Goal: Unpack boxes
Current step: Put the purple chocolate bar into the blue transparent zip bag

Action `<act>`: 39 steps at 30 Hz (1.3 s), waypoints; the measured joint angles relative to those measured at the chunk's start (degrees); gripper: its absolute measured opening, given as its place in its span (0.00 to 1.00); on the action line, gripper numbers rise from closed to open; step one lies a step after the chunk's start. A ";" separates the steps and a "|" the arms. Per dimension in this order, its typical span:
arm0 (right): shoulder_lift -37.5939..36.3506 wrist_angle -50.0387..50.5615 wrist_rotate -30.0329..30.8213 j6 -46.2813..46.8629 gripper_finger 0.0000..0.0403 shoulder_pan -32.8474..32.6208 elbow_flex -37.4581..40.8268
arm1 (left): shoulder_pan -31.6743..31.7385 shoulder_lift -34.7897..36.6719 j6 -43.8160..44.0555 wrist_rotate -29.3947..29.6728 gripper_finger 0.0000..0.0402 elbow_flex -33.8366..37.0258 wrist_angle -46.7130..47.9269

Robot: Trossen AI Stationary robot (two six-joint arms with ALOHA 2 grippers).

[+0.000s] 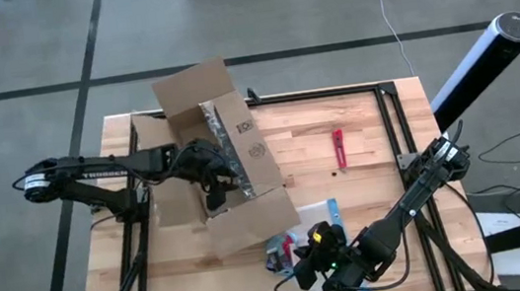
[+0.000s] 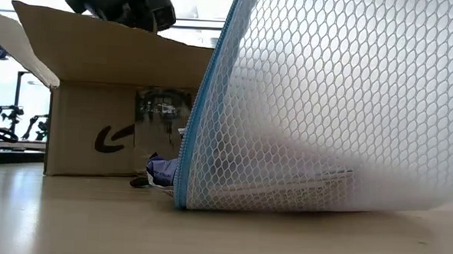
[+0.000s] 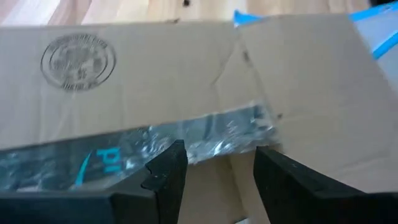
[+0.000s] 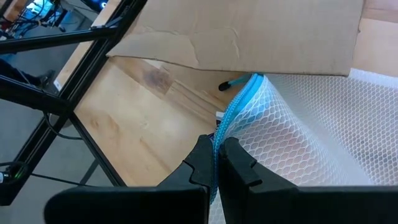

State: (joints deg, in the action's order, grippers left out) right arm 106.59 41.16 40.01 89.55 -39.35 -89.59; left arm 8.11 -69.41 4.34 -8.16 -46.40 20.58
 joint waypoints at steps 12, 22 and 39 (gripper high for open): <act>0.01 0.00 0.00 -0.01 0.00 0.00 0.01 | 5.61 -3.88 1.18 0.28 0.36 7.29 -3.80; 0.00 0.00 0.00 0.00 0.00 0.00 0.01 | 6.52 -11.19 0.78 0.11 0.31 -0.01 -11.55; 0.01 0.03 -0.01 0.01 0.00 0.00 0.01 | 6.59 -9.16 -8.17 0.92 0.33 -24.00 3.42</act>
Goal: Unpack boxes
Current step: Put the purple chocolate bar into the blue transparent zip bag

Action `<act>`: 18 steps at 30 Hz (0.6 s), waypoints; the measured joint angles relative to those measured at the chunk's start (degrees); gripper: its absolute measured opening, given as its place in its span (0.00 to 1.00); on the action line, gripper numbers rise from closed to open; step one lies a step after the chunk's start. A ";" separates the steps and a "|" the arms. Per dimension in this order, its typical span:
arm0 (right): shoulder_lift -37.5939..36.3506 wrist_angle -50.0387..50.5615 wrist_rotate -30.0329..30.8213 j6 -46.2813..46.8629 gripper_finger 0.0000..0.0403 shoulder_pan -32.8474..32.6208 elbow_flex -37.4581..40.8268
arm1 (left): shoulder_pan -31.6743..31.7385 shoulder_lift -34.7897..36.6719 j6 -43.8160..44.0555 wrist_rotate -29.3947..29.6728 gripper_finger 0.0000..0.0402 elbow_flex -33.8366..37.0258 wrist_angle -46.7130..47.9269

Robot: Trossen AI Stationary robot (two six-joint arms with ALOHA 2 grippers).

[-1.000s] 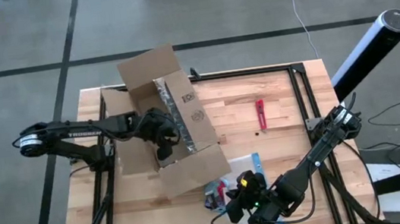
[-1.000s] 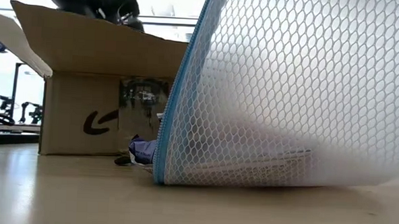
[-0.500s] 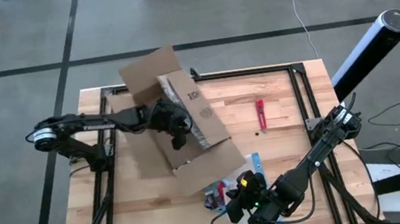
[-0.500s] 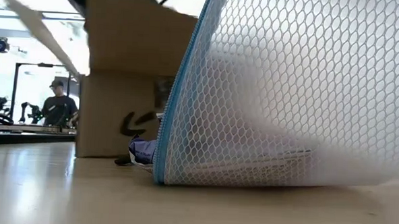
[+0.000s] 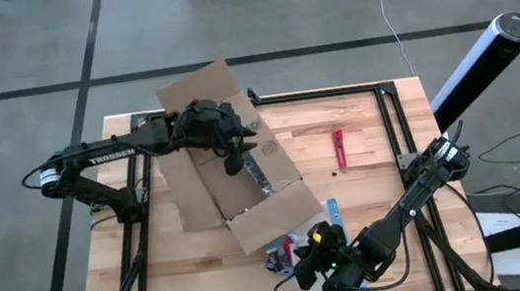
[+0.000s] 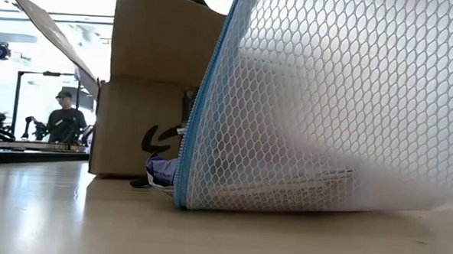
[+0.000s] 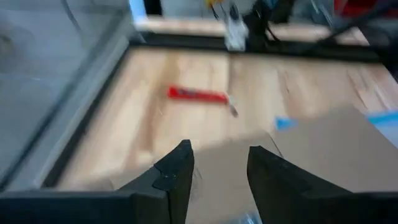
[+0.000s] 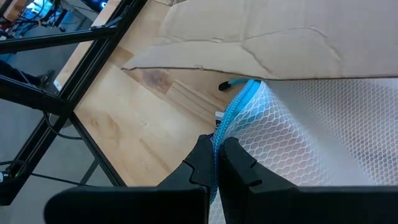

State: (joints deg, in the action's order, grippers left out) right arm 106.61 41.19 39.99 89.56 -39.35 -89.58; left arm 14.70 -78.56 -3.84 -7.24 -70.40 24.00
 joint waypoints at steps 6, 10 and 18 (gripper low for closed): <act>-0.01 -0.02 0.00 -0.01 0.00 0.00 0.00 | -0.17 0.39 0.95 -12.41 0.32 -2.50 19.48; -0.02 -0.01 -0.01 -0.02 0.00 0.00 -0.01 | -1.87 0.38 5.48 -19.30 0.29 1.50 23.34; -0.02 -0.02 0.01 -0.02 0.00 0.02 0.00 | -7.79 0.35 17.06 -20.31 0.30 9.40 18.07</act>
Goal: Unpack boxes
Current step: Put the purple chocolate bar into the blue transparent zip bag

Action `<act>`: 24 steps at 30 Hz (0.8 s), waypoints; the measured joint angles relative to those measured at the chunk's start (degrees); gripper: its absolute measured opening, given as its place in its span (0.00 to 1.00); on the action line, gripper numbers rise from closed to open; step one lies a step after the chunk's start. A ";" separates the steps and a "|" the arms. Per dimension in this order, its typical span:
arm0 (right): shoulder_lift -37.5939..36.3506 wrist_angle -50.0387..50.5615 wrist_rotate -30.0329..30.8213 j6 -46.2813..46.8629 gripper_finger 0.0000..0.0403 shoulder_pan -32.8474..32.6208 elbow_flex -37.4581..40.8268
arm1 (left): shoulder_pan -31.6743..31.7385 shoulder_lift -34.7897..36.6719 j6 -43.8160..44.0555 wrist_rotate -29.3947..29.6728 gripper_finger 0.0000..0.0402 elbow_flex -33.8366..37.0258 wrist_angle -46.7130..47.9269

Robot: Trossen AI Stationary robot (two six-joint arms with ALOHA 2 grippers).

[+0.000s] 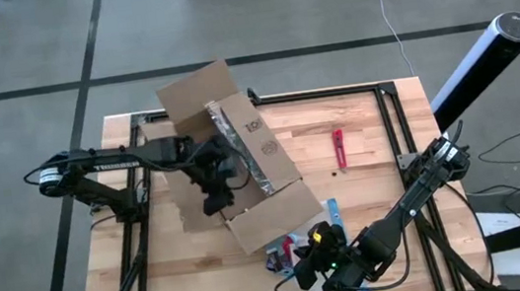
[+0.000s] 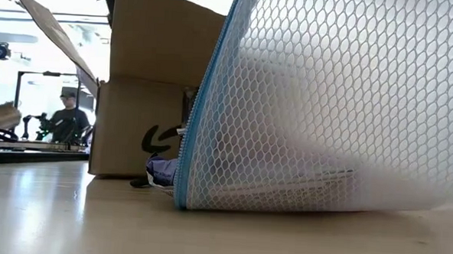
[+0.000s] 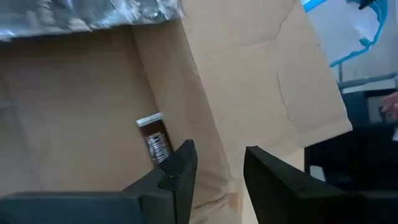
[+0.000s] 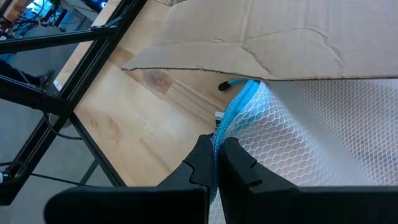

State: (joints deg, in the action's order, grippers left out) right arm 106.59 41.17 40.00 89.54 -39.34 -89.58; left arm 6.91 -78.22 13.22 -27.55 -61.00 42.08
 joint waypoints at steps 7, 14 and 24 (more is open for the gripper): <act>0.02 0.00 -0.01 0.02 0.00 -0.01 0.00 | -2.57 0.00 4.49 -0.04 0.47 3.28 -5.63; 0.01 0.03 0.01 0.00 0.00 -0.01 -0.02 | -4.63 -1.74 6.89 -0.04 0.65 6.34 -7.18; 0.00 -0.03 0.00 0.00 0.00 -0.02 -0.02 | -7.68 -8.38 8.82 0.36 0.67 6.89 -14.37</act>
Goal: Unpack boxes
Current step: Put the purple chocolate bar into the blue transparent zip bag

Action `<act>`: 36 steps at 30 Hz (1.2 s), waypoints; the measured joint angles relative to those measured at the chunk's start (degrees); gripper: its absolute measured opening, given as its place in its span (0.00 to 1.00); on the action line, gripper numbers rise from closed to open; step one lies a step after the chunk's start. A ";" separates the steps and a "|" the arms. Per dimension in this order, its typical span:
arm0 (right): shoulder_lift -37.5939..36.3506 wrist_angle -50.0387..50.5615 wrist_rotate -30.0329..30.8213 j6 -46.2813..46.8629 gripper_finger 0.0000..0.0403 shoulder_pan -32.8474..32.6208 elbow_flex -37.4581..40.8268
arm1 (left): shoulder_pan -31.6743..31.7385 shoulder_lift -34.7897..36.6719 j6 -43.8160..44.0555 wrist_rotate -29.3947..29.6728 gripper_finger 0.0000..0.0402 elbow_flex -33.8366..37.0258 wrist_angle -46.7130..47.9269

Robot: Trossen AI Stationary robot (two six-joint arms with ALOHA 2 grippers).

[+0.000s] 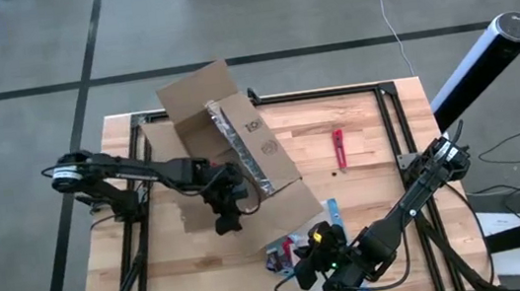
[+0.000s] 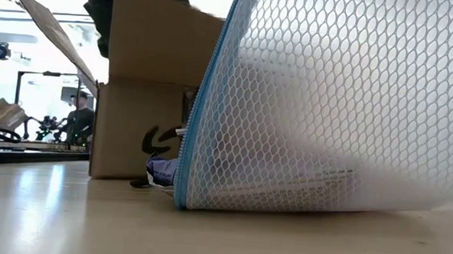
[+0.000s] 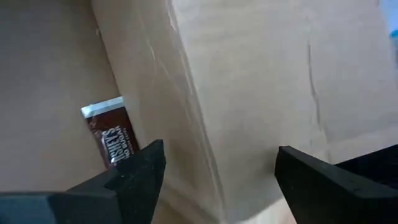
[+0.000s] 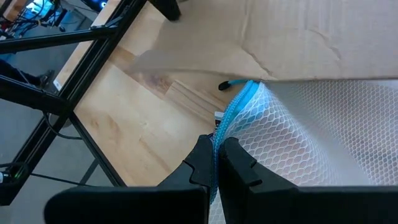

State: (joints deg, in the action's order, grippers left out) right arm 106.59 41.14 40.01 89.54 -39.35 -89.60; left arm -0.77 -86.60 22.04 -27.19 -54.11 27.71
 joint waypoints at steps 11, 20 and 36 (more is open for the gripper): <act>0.02 0.07 -0.02 0.02 0.00 0.02 0.00 | -0.16 -3.87 -4.25 2.66 0.04 0.09 3.38; 0.02 0.06 -0.01 0.00 0.00 0.01 0.01 | -0.31 5.92 -8.09 17.39 0.00 0.42 14.53; 0.02 0.05 0.00 0.02 0.00 0.02 0.00 | -0.16 20.97 -7.73 30.67 0.00 0.33 40.95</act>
State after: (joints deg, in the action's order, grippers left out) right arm 106.61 41.19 40.01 89.55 -39.33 -89.60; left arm -0.93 -65.63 14.31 3.48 -53.78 68.66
